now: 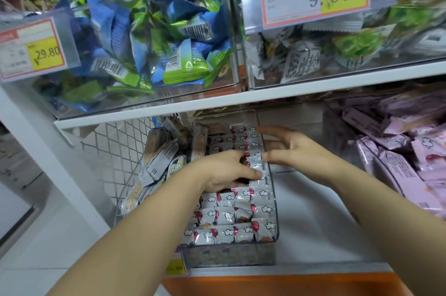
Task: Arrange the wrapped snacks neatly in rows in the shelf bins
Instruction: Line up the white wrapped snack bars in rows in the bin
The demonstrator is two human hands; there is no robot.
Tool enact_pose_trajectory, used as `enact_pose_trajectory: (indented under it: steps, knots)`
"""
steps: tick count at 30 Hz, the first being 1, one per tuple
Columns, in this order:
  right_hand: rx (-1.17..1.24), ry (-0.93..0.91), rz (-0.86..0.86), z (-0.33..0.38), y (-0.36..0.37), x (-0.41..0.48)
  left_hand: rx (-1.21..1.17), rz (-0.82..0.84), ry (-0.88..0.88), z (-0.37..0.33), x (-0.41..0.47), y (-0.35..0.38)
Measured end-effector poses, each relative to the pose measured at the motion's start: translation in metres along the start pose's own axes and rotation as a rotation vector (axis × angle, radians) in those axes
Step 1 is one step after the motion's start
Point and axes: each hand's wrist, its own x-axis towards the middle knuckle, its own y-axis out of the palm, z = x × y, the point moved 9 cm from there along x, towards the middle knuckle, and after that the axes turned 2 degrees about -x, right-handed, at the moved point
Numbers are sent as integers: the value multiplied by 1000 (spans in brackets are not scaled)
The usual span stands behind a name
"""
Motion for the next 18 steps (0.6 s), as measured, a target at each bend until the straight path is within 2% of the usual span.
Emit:
enact_pose_trajectory:
  steps: [3, 7, 12, 15, 18]
  knots:
    - [12, 10, -1, -1, -1, -1, -71, -40, 22, -4, -2, -7]
    - [24, 33, -2, -5, -3, -3, 41, -105, 23, -8, -2, -6]
    - [-75, 20, -33, 0, -4, -10, 112, -113, 38, -14, -13, -7]
    - [-191, -38, -122, 13, -7, -18, 255, -170, 126, -23, -35, -18]
    - [-387, -126, -229, 32, -7, -31, 428, -349, 315, -36, -78, -41]
